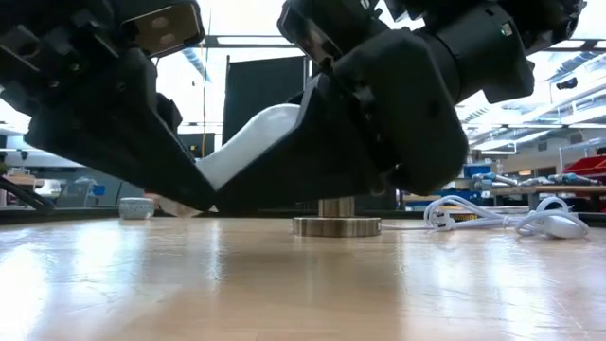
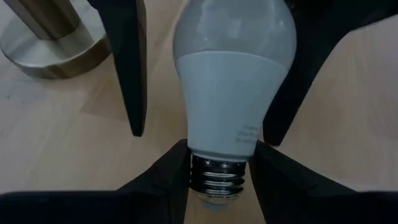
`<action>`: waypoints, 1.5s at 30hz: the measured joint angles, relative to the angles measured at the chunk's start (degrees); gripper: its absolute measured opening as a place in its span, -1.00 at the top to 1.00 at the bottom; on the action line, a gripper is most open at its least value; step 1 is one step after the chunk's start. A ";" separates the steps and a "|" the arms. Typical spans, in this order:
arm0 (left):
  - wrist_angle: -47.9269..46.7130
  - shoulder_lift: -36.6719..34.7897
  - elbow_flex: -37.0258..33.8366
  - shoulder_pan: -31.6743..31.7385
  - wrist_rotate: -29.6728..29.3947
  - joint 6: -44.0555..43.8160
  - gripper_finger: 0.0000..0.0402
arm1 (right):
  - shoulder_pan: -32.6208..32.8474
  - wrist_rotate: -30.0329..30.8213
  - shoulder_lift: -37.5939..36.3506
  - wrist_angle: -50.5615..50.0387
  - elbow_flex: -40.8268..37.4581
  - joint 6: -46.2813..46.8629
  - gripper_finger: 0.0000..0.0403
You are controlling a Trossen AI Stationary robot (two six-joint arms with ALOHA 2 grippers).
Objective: Screw lightbulb
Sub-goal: Insert the white lightbulb into the golden lamp
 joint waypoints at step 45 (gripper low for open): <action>-10.55 -6.43 0.07 3.36 -0.81 1.61 -0.06 | -4.35 -2.59 -11.84 -14.87 0.02 -3.78 -0.28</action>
